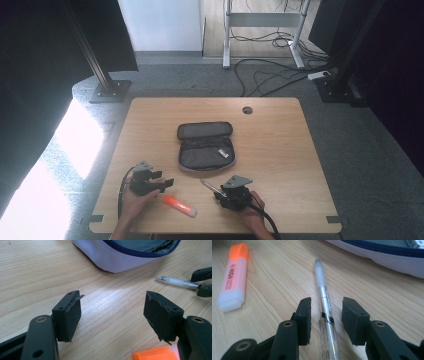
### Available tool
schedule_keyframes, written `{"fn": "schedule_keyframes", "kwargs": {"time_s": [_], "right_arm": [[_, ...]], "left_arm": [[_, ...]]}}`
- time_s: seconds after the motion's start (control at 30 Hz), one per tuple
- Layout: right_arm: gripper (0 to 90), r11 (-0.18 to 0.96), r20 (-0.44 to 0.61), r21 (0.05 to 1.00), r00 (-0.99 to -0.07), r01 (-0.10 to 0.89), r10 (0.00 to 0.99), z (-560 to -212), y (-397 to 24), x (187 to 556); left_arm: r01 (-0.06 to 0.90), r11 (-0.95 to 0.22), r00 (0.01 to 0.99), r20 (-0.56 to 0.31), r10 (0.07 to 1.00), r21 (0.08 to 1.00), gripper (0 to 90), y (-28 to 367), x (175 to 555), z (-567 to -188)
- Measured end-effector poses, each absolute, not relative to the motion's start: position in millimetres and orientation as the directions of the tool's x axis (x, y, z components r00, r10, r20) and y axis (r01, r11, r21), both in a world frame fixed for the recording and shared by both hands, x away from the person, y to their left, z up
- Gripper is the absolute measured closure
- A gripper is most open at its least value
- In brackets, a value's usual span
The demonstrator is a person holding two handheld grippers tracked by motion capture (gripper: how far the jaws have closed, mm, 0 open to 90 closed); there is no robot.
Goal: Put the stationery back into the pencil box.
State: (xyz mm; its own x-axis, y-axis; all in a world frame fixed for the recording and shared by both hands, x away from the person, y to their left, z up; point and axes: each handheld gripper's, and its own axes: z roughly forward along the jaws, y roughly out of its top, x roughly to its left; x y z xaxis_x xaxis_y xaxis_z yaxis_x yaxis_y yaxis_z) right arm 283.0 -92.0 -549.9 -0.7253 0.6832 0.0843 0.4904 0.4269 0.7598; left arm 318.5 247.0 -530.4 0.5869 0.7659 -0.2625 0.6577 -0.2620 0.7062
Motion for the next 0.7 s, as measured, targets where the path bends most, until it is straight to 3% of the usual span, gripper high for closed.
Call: {"fn": "schedule_keyframes", "kwargs": {"time_s": [0.3, 0.7], "right_arm": [[75.4, 0.466, 0.022, 0.762, -0.737, 0.449, 0.675, -550.2, -88.7, 279.5], [78.5, 0.428, 0.058, 0.780, -0.733, 0.457, 0.677, -540.5, -98.6, 283.1]], "left_arm": [[0.654, -0.260, 0.589, -0.263, 0.764, 0.710, 30.7, 247.6, 318.0, -528.8], [0.655, -0.261, 0.588, -0.262, 0.765, 0.709, 30.7, 247.8, 318.4, -529.3]]}}
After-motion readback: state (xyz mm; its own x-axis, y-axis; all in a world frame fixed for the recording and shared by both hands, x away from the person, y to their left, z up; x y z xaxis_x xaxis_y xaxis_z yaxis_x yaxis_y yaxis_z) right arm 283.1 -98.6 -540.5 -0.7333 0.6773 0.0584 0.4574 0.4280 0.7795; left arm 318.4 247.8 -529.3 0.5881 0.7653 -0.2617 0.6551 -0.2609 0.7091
